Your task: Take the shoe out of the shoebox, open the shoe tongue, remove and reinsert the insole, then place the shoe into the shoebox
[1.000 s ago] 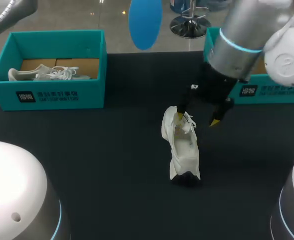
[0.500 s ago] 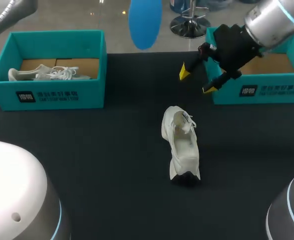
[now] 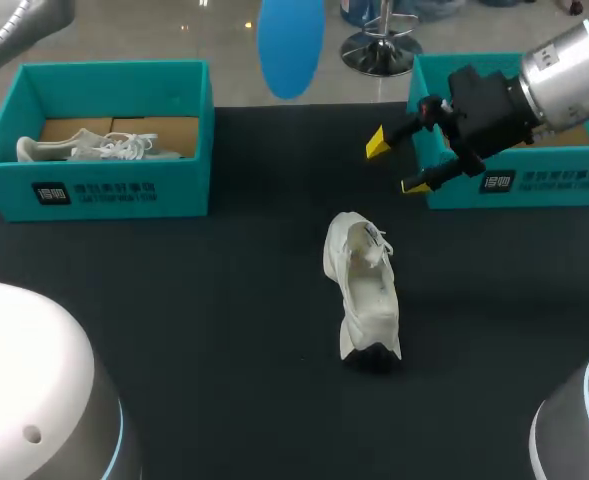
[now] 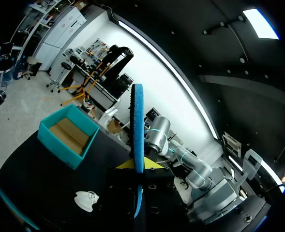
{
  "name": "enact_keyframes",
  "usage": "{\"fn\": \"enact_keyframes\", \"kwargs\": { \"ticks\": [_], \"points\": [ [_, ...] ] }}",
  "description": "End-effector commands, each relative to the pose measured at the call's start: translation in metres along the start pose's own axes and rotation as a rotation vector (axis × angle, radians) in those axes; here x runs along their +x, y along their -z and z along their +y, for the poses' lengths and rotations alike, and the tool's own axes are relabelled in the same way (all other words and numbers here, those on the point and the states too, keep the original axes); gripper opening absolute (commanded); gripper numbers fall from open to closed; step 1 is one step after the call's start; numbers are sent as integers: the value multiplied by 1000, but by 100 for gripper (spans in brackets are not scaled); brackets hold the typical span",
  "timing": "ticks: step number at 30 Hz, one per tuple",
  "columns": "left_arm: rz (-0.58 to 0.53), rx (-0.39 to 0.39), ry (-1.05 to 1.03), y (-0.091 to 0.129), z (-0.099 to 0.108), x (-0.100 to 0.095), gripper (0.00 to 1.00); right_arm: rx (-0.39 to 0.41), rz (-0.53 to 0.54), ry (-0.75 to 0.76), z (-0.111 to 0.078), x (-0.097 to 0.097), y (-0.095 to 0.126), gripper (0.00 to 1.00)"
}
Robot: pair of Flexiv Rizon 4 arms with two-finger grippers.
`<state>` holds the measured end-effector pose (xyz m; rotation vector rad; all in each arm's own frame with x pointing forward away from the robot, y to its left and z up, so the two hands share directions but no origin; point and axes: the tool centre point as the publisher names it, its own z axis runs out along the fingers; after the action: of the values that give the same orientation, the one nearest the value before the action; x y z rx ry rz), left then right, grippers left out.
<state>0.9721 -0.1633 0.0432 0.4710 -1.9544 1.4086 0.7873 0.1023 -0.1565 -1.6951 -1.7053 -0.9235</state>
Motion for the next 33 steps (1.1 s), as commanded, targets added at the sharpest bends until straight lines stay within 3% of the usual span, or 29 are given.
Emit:
{"fn": "enact_keyframes", "kwargs": {
  "ticks": [1,9,14,22,27,33],
  "points": [
    [1,-1,-1,0,0,0,0,42,89,-145,-2,0,-3,100],
    [1,-1,-1,0,0,0,0,85,282,-288,-2,17,-16,100],
    [1,-1,-1,0,0,0,0,95,419,-270,3,32,-18,100],
    [1,-1,-1,0,0,0,0,87,422,-241,9,56,-14,100],
    [1,-1,-1,0,0,0,0,49,406,-278,13,59,-13,100],
    [1,-1,-1,0,0,0,0,26,492,-285,20,68,-21,100]
  ]
}}
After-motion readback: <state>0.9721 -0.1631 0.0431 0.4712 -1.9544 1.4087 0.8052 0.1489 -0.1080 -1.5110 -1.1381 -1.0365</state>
